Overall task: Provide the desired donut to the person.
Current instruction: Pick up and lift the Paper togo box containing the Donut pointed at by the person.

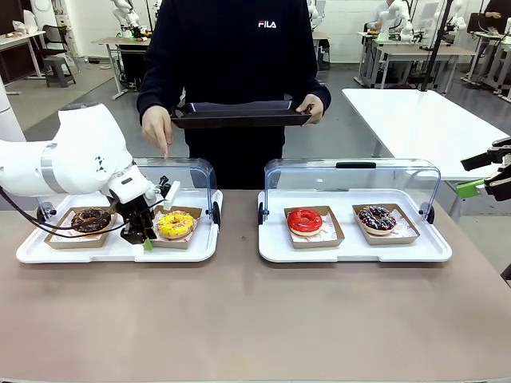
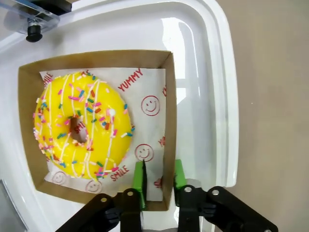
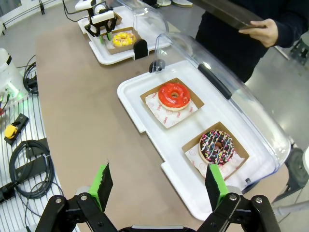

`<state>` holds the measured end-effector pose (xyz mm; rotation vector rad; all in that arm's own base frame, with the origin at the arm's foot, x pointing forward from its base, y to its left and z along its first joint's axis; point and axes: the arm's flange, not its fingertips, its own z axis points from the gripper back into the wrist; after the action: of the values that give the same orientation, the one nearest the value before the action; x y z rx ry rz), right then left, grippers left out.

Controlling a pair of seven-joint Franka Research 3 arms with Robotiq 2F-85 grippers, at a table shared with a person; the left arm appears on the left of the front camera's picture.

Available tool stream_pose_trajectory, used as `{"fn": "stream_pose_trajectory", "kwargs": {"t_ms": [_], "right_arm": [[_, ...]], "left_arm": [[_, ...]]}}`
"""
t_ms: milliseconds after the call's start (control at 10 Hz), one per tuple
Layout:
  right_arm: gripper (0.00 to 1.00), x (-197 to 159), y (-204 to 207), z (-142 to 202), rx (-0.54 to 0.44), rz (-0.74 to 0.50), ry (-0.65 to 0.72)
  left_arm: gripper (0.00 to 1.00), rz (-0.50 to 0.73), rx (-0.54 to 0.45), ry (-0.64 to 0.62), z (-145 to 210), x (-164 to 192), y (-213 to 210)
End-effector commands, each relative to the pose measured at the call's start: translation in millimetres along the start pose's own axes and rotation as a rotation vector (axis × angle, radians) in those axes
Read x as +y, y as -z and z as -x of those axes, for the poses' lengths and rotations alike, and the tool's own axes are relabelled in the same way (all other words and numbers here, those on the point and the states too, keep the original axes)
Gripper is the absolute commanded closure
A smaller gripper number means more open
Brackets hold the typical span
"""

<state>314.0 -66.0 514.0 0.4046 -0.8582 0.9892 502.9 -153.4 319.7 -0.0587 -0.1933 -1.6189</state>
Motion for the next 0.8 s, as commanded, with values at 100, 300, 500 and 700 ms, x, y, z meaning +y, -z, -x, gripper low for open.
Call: {"fn": "stream_pose_trajectory", "kwargs": {"t_ms": [100,300,500,700], "right_arm": [[0.00,-2.3,2.4,-0.3,-0.029,-0.012,-0.007],[0.00,-2.3,2.4,-0.3,-0.029,-0.012,-0.007],[0.00,-2.3,2.4,-0.3,-0.029,-0.012,-0.007],[0.00,-2.3,2.4,-0.3,-0.029,-0.012,-0.007]], "left_arm": [[1.00,-0.038,-0.011,-0.004,4.4,6.2,-4.9],[1.00,-0.032,-0.012,-0.001,2.1,-0.4,-12.1],[1.00,-0.051,0.014,-0.009,-4.3,-20.5,-30.7],[1.00,-0.100,0.025,-0.017,-9.6,-61.0,-65.5]]}}
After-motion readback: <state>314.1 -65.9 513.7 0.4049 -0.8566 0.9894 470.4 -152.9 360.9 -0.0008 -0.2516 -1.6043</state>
